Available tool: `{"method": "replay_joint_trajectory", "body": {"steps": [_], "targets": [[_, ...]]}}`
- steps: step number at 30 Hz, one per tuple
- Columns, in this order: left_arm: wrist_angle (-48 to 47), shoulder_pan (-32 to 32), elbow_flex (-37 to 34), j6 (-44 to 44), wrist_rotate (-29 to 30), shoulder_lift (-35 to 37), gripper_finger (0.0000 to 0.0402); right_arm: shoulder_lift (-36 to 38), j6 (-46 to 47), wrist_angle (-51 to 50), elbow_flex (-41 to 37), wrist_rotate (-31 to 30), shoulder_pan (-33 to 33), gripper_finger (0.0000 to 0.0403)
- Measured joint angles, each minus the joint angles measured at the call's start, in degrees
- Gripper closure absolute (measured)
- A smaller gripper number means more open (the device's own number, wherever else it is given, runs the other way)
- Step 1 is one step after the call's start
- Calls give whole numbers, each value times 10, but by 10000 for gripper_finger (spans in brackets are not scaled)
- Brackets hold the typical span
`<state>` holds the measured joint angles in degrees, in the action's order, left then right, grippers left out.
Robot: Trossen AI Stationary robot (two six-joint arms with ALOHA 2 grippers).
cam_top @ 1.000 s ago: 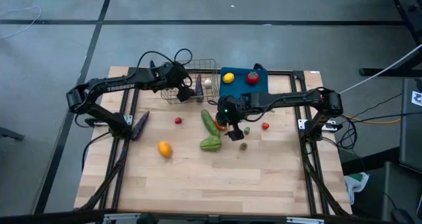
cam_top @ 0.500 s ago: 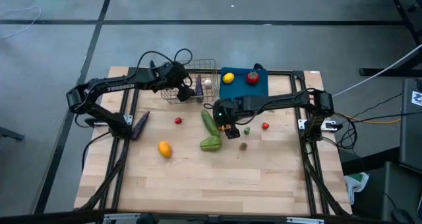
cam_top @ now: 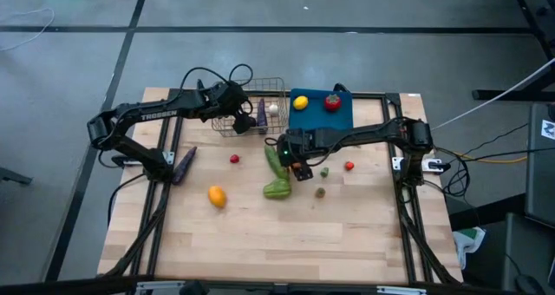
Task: Sort produce into baskets
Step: Put the large orange tomato into the blue bin
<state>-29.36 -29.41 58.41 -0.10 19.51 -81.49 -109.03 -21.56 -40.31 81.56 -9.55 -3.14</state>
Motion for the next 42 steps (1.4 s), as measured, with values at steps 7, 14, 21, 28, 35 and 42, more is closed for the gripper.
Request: {"method": "replay_joint_trajectory", "body": {"steps": [7,14,21,28,35,42], "targets": [[0,0,0,-10,0,0,62,-16,1,5,1,27,-20,11],[0,0,0,-10,0,0,62,-50,2,0,3,46,-38,11],[0,0,0,-10,0,0,62,-50,2,-1,2,45,-37,39],[0,1,0,-10,0,0,62,-37,3,-19,-1,42,-37,85],[-1,1,0,-10,0,0,62,34,5,-61,-1,19,-41,78],[-1,1,0,-10,0,0,62,113,7,-106,0,0,-67,77]]}}
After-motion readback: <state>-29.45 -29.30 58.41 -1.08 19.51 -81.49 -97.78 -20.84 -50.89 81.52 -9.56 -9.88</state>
